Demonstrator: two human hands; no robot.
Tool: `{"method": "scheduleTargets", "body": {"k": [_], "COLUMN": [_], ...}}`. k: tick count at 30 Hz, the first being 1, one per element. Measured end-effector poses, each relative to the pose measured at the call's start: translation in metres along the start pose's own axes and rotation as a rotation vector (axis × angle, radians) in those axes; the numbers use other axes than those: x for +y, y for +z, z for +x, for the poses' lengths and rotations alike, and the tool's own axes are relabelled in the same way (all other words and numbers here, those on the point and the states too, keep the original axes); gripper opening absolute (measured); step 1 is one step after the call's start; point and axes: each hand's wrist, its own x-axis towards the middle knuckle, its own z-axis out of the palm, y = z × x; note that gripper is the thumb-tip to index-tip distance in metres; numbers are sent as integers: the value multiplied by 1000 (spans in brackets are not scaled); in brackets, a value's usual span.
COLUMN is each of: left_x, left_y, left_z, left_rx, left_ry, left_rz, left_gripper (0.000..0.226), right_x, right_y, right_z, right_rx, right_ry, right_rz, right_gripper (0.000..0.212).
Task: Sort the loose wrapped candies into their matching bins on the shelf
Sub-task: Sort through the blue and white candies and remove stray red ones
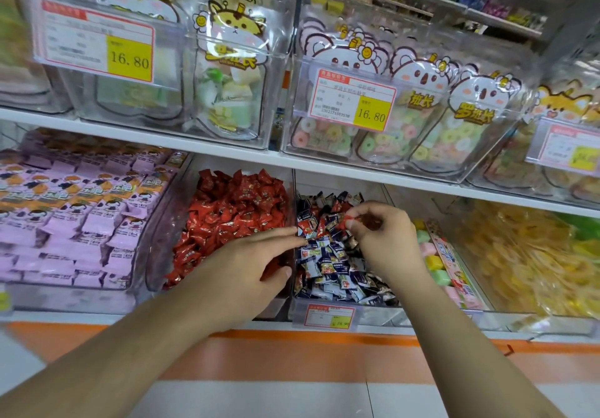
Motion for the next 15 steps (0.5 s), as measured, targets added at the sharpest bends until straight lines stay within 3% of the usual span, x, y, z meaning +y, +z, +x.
{"method": "scheduleTargets", "body": {"k": [4,9,12,15], "left_x": [5,8,0,-10], "left_y": [-3,-14,-22,-25], "left_z": [-1,5,4,2], "left_rx": [136,270,335,316], "left_ry": [-52,-203,-273,-282], "left_rz": [-53,-289,-187,25], "left_gripper": [38,22,6,25], "right_x": [-26,-57,-52,-36], "right_y": [8,26,29,24], "right_z": [-13,-34,-30,-21], "right_rx": [-129,-345,-299,-168], "right_ry": [-18,-81,-60,-60], "right_rz": [184,315,268,74], "right_gripper": [14,8,17,26]}}
